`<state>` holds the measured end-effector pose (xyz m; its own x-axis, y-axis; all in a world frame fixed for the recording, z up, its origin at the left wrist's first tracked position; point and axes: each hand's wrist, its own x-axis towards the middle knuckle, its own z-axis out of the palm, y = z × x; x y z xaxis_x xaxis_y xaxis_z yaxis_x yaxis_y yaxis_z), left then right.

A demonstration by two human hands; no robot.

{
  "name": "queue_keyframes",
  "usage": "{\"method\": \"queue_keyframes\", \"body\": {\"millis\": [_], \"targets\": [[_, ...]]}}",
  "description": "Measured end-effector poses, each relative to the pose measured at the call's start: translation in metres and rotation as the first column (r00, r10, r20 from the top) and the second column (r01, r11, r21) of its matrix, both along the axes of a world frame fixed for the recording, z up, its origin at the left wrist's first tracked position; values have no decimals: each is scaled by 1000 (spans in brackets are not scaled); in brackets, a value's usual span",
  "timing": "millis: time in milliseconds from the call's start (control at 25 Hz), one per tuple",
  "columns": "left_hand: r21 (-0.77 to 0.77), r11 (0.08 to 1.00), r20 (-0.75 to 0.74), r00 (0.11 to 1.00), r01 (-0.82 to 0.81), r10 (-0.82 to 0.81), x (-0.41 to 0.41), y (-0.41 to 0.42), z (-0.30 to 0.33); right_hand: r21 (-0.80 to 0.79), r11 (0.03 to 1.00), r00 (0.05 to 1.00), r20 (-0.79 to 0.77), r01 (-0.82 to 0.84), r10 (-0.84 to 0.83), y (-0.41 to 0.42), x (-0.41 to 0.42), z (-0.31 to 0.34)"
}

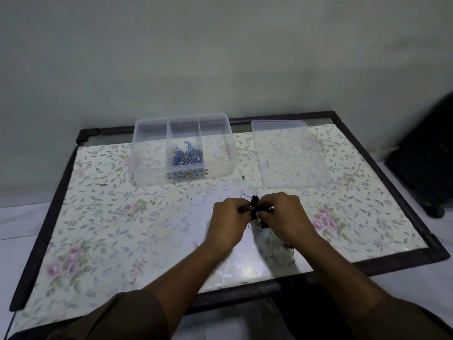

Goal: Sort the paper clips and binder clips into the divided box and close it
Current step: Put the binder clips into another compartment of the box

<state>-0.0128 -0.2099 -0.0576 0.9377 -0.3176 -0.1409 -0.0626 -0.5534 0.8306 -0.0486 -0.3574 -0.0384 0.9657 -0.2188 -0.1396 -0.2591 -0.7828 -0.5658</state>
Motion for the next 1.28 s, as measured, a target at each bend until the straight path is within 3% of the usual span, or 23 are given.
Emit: {"method": "queue_keyframes", "body": {"millis": [280, 480, 640, 800, 920, 1080, 1160, 1280], "targets": [[-52, 998, 67, 998, 18, -14, 20, 22, 29, 71, 997, 994, 103, 26, -34, 17, 18, 31], [34, 999, 215, 977, -20, 12, 92, 26, 72, 77, 997, 970, 241, 21, -39, 28, 91, 66], [199, 979, 187, 982, -44, 6, 142, 26, 76, 168, 985, 983, 169, 35, -64, 34, 144, 58], [326, 945, 63, 997, 15, -38, 161, 23, 66, 68, 997, 995, 95, -26, 19, 38, 159, 43], [289, 957, 59, 998, -8, -9, 152, 25, 71, 29, 999, 994, 108, -24, 20, 33, 156, 44], [62, 996, 76, 995, -66, 61, 109, 35, 77, 58, 998, 984, 177, 16, -26, 17, 120, 54], [59, 998, 93, 995, 18, -23, 78, 36, 72, 32, 999, 991, 130, 17, -21, 3, 85, 54], [202, 958, -7, 979, 202, -205, 34, 29, 47, -99, 995, 986, -167, -14, -2, -20, 30, 47]]}}
